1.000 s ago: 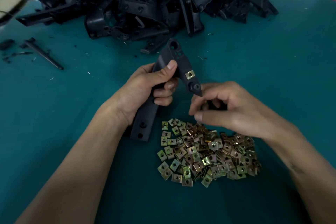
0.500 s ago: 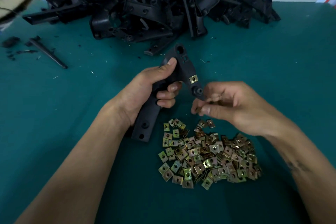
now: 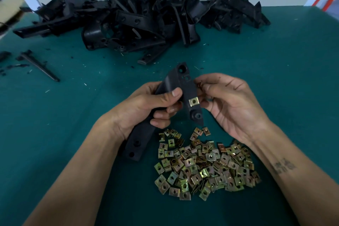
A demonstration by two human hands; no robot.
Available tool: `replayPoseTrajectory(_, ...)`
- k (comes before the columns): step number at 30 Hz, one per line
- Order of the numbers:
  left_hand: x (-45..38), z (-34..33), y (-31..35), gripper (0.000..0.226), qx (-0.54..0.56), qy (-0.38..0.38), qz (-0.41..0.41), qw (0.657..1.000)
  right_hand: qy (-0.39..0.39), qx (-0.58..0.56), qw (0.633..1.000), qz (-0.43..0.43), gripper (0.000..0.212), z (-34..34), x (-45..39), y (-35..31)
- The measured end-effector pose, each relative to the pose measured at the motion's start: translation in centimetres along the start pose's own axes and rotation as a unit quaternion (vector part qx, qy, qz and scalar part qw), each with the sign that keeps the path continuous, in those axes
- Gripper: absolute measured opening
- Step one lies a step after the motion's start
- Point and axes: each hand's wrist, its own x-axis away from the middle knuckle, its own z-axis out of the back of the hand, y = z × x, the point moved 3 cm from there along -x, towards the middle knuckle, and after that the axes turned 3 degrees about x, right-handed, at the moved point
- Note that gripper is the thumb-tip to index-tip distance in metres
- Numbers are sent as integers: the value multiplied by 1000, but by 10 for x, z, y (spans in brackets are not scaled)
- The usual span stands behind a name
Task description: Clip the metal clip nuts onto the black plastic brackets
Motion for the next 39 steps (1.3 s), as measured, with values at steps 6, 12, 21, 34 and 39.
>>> replayPoseTrajectory(6,1,-2,-1,38,3,-15,22,1000,3,-22,1000,12,22,-5,3,-4)
replayPoseTrajectory(12,0,-4,-1,26,-13,-6,24,1000,49,-20,998,15,25,-14,7,-7)
replayPoseTrajectory(21,0,-5,0,26,-22,14,26,999,77,12,997,29,17,-20,13,-11)
replayPoseTrajectory(34,0,-6,2,25,-55,32,19,998,109,23,989,93,13,-24,17,-16)
replayPoseTrajectory(39,0,-7,2,20,-63,36,20,997,121,37,986,108,9,-27,17,-12)
